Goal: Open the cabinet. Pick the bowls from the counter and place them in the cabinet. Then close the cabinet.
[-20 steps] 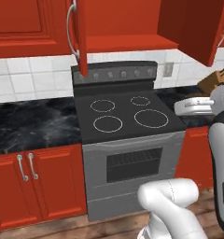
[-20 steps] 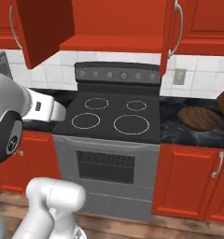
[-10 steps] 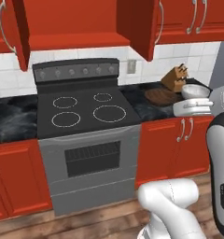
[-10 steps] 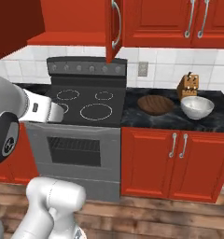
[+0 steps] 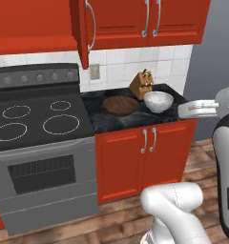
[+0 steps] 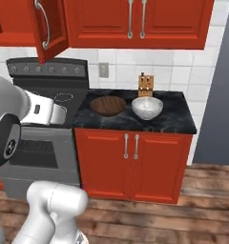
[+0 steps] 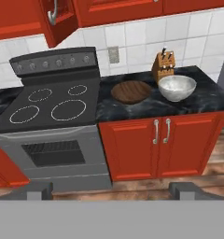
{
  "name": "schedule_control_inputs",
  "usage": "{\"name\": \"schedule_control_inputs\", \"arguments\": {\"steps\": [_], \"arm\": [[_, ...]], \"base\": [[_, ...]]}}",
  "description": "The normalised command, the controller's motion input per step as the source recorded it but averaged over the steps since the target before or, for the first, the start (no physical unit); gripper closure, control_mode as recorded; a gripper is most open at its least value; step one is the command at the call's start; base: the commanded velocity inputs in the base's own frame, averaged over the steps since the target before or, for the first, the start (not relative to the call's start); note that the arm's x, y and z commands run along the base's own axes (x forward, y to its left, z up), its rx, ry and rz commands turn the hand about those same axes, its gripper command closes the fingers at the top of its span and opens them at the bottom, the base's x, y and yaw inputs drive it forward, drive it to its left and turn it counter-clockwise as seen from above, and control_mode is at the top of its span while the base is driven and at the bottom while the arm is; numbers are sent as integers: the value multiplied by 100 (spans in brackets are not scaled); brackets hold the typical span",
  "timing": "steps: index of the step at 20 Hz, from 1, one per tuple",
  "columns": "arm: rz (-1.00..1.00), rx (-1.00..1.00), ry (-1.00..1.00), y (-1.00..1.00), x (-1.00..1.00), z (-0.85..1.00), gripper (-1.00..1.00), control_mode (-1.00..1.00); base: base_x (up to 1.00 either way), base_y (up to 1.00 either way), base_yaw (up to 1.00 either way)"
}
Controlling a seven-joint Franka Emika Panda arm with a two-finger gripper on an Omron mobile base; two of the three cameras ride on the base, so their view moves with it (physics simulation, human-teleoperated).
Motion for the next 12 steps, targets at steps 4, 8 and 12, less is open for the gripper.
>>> {"name": "schedule_control_inputs", "arguments": {"steps": [4, 8, 12], "arm": [[0, 0, 0, 0, 0, 0, -100, 100], [0, 0, 0, 0, 0, 0, -100, 100], [0, 0, 0, 0, 0, 0, -100, 100]], "base": [[78, -100, 0], [89, -100, 0], [100, -42, 1]]}}
